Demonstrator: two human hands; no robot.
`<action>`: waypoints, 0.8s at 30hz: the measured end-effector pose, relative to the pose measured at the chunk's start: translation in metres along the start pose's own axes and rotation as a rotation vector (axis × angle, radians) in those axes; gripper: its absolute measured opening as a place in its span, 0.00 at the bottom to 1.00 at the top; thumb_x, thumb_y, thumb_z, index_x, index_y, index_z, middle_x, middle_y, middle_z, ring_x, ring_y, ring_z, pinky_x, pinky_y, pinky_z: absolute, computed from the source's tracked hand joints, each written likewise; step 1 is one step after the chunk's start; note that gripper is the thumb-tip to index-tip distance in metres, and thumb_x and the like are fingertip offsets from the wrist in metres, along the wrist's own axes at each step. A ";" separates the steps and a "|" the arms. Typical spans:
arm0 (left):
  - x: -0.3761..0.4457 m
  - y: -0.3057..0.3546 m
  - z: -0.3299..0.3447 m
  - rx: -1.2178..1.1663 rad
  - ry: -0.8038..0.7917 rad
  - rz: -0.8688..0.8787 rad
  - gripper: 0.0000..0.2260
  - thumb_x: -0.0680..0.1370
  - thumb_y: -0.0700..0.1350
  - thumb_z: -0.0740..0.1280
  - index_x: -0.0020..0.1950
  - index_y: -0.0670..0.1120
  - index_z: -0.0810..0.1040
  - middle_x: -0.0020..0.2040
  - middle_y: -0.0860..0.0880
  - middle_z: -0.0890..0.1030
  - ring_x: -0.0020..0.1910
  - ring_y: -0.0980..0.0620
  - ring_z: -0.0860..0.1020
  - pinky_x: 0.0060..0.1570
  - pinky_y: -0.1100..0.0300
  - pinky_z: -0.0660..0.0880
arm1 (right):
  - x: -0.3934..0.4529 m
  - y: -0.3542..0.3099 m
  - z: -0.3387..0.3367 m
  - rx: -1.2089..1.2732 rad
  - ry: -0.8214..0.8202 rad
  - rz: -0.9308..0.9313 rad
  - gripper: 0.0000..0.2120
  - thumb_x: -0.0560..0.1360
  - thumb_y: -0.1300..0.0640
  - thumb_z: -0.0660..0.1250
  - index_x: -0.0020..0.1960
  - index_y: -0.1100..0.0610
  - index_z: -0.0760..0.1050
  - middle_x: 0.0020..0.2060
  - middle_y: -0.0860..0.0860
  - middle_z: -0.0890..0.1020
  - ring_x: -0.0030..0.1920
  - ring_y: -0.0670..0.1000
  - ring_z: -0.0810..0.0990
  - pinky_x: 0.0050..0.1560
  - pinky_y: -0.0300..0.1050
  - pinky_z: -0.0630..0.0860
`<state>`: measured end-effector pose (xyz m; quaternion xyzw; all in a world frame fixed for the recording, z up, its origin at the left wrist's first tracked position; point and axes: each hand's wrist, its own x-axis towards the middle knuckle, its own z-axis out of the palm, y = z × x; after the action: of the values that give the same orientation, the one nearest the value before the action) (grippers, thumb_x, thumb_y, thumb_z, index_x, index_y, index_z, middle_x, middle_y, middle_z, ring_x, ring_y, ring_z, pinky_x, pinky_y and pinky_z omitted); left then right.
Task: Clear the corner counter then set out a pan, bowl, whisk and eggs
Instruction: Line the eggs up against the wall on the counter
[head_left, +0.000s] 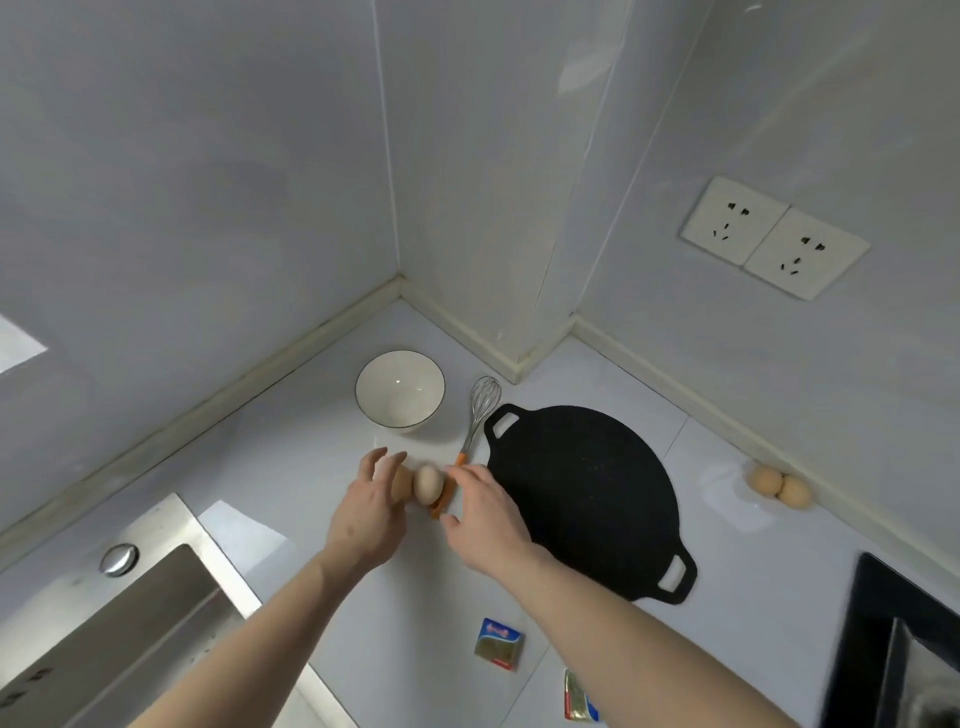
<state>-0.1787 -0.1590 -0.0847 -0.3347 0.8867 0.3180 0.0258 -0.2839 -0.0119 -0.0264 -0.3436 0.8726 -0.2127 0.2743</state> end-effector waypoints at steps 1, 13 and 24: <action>0.001 -0.002 0.001 0.007 -0.007 0.009 0.28 0.77 0.38 0.65 0.76 0.51 0.66 0.79 0.47 0.60 0.57 0.37 0.79 0.53 0.49 0.77 | 0.009 -0.006 0.003 -0.030 -0.004 -0.013 0.29 0.78 0.55 0.69 0.77 0.51 0.65 0.73 0.48 0.68 0.70 0.54 0.72 0.70 0.47 0.70; -0.009 -0.023 -0.011 0.066 -0.010 0.021 0.13 0.76 0.41 0.70 0.57 0.46 0.70 0.53 0.50 0.76 0.42 0.44 0.74 0.42 0.54 0.69 | 0.037 -0.020 0.043 -0.154 -0.073 0.021 0.21 0.76 0.63 0.69 0.67 0.53 0.70 0.64 0.52 0.73 0.63 0.57 0.76 0.58 0.49 0.73; -0.047 0.052 -0.026 -0.261 0.033 0.010 0.11 0.74 0.57 0.74 0.52 0.56 0.78 0.48 0.55 0.79 0.39 0.56 0.81 0.44 0.56 0.78 | -0.036 0.035 -0.026 0.130 0.118 0.091 0.26 0.76 0.49 0.73 0.71 0.45 0.68 0.65 0.44 0.76 0.64 0.47 0.76 0.62 0.45 0.77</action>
<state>-0.1698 -0.1169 -0.0234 -0.3358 0.8398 0.4253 -0.0343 -0.2951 0.0423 -0.0144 -0.2719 0.8864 -0.2761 0.2533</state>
